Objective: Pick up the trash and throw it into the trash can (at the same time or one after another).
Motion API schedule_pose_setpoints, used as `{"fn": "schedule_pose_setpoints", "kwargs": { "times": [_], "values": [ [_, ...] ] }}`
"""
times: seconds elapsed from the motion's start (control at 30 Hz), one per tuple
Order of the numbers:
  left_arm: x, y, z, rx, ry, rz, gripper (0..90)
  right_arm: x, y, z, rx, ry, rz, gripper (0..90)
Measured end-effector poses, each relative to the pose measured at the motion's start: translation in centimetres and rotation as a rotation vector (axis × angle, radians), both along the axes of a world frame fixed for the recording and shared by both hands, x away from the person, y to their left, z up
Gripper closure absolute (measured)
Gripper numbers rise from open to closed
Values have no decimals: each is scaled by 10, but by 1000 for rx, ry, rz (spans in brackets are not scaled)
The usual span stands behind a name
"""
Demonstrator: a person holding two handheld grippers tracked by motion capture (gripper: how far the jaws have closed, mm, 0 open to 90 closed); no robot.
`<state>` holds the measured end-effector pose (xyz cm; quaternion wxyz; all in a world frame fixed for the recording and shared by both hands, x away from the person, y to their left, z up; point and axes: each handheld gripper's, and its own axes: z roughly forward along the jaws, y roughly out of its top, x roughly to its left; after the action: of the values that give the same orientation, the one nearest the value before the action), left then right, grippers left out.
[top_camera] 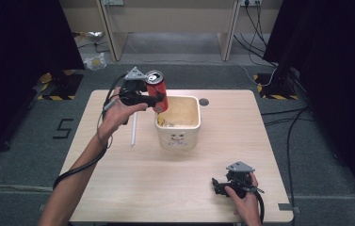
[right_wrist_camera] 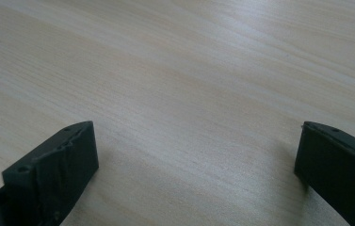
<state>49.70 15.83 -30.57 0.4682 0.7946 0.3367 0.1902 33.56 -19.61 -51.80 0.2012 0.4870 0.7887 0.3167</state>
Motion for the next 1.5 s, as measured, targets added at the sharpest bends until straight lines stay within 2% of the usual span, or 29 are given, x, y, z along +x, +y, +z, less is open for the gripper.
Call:
{"fn": "schedule_pose_setpoints", "kwargs": {
  "times": [0.33,0.57,0.87,1.17,1.27,1.5],
  "values": [
    [3,-26,-15,23,21,-37,339,0,0,0,-1,0,0,2],
    [5,-36,-28,40,43,-51,339,0,0,0,-1,0,0,2],
    [10,-40,-44,56,78,-49,337,0,0,0,1,-1,0,2],
    [11,-44,-59,100,86,-44,335,0,0,0,1,-1,0,2],
    [13,-45,-65,109,99,-45,334,0,0,0,-1,-3,1,2],
    [15,-45,-71,121,116,-46,332,0,0,0,-1,-4,1,2]
  ]
}}
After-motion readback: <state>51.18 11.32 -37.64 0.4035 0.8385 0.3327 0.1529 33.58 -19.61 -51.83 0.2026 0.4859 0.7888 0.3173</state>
